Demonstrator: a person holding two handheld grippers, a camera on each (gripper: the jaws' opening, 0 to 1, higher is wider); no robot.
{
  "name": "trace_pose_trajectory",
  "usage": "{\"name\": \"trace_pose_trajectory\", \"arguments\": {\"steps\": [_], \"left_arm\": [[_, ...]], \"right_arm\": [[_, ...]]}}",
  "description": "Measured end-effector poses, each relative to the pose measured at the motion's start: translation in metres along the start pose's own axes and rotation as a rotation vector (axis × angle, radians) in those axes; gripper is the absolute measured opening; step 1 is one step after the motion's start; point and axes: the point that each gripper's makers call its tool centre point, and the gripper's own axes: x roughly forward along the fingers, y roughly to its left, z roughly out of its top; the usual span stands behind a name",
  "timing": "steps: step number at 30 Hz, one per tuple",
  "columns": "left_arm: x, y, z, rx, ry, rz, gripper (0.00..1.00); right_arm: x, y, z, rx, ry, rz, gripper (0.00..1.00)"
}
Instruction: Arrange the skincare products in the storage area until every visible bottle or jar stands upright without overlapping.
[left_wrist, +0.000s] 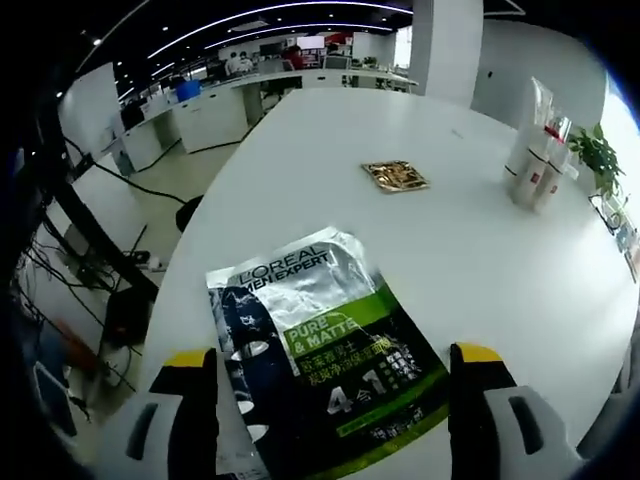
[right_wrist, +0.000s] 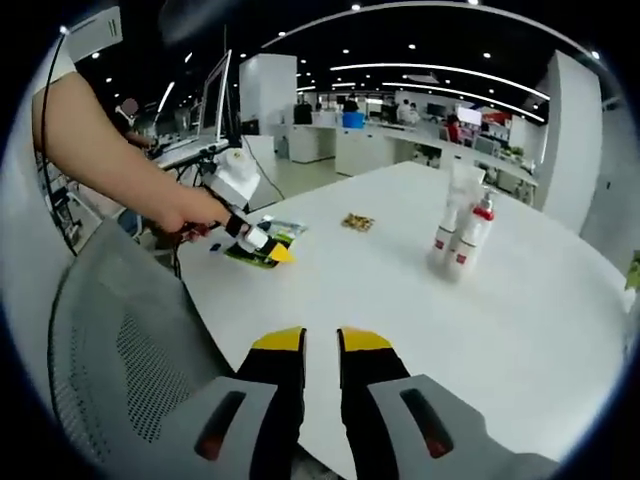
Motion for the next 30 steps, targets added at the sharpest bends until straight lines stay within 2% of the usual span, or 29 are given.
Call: {"name": "trace_pose_trajectory", "arguments": {"steps": [4, 7, 8, 9, 10, 13, 15, 16, 17, 18, 20, 22, 28, 30], "left_arm": [[0.003, -0.001, 0.006, 0.01, -0.008, -0.005, 0.97], [0.003, -0.01, 0.011, 0.099, -0.039, -0.066, 0.86], [0.004, -0.011, 0.013, 0.099, -0.05, -0.069, 0.83], [0.004, -0.013, 0.01, 0.094, -0.036, -0.07, 0.81], [0.005, -0.014, 0.014, 0.11, -0.053, -0.079, 0.81], [0.005, -0.015, 0.012, 0.113, -0.044, -0.084, 0.8], [0.005, -0.02, 0.013, 0.129, -0.05, -0.112, 0.76], [0.003, -0.021, 0.017, 0.145, -0.076, -0.121, 0.62], [-0.001, -0.021, 0.018, 0.185, -0.076, -0.127, 0.52], [0.002, -0.025, 0.015, 0.154, -0.061, -0.151, 0.51], [-0.001, -0.032, 0.013, 0.199, -0.069, -0.186, 0.47], [-0.002, -0.034, 0.013, 0.198, -0.068, -0.2, 0.41], [-0.003, -0.038, 0.013, 0.188, -0.049, -0.243, 0.19], [-0.009, -0.046, 0.017, 0.135, -0.076, -0.32, 0.1]], "right_arm": [[0.001, 0.001, -0.001, -0.016, 0.003, 0.002, 0.11], [0.001, -0.001, 0.0, -0.021, 0.003, -0.011, 0.11], [0.002, -0.001, 0.0, -0.019, 0.002, -0.012, 0.11], [0.002, -0.002, 0.0, -0.015, 0.001, -0.015, 0.11], [0.002, -0.003, 0.0, -0.013, 0.002, -0.016, 0.11], [0.003, -0.004, -0.001, -0.006, 0.006, -0.017, 0.11], [0.002, -0.005, -0.002, -0.024, 0.014, -0.027, 0.1], [0.002, -0.005, -0.002, -0.042, 0.016, -0.034, 0.08], [0.003, -0.004, -0.003, -0.051, 0.018, -0.033, 0.07], [0.004, -0.003, -0.003, -0.052, 0.02, -0.028, 0.07], [0.006, -0.002, -0.004, -0.064, 0.03, -0.026, 0.07], [0.005, -0.001, -0.004, -0.07, 0.029, -0.025, 0.07], [0.002, -0.006, -0.001, -0.068, 0.01, -0.048, 0.07], [0.003, -0.006, -0.002, -0.06, 0.016, -0.047, 0.08]]}}
